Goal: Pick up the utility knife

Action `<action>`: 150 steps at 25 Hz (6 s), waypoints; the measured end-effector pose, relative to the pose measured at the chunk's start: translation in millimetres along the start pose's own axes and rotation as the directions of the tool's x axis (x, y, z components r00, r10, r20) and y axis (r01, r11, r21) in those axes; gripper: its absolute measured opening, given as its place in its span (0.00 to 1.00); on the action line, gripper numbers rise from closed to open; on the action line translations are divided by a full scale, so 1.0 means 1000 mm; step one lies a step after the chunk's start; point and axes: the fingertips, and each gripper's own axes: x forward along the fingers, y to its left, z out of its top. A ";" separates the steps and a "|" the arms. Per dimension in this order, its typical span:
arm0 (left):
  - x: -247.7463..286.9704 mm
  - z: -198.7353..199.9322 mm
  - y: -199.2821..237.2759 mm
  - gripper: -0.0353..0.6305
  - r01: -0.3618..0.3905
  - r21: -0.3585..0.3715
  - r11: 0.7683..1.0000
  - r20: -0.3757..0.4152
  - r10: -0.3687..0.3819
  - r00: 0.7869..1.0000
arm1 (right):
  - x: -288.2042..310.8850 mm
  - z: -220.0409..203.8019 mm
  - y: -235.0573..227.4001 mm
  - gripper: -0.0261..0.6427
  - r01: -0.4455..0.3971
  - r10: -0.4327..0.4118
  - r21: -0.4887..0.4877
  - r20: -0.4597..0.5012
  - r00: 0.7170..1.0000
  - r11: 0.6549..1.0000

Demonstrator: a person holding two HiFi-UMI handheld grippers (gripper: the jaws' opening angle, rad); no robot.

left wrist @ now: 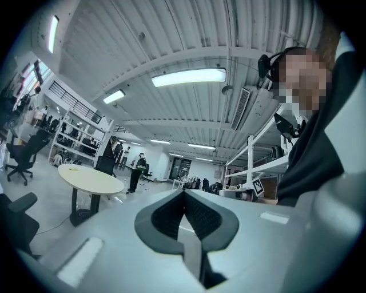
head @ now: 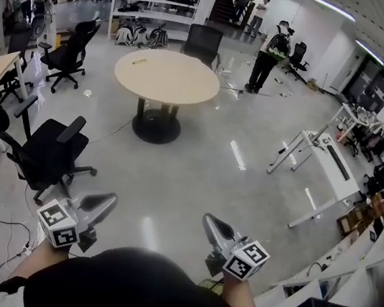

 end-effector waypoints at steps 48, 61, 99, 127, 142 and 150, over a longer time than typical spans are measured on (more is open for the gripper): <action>0.342 0.059 0.255 0.05 0.235 -0.031 0.971 -0.036 -0.236 0.971 | 0.170 0.125 -0.318 0.06 0.212 -0.210 -0.023 0.064 0.976 0.977; 0.480 0.030 0.222 0.05 0.250 -0.056 0.967 -0.076 -0.253 0.964 | 0.108 0.147 -0.440 0.06 0.223 -0.224 0.013 0.052 0.973 0.975; 0.837 0.061 0.492 0.05 0.378 -0.112 0.919 -0.111 -0.389 0.914 | 0.294 0.255 -0.788 0.06 0.373 -0.373 0.014 0.071 0.925 0.928; 1.205 0.011 0.541 0.05 0.090 -0.091 0.992 -0.067 -0.097 0.993 | 0.305 0.366 -1.220 0.06 0.112 -0.113 -0.024 -0.085 0.990 0.993; 1.214 0.047 0.955 0.05 -0.370 -0.223 0.902 0.038 0.387 0.921 | 0.769 0.435 -1.394 0.06 -0.186 0.155 -0.077 -0.300 0.941 0.980; 1.057 0.016 1.014 0.05 -0.684 -0.303 0.664 0.031 0.724 0.689 | 0.987 0.401 -1.368 0.06 -0.443 0.383 -0.082 -0.377 0.843 0.893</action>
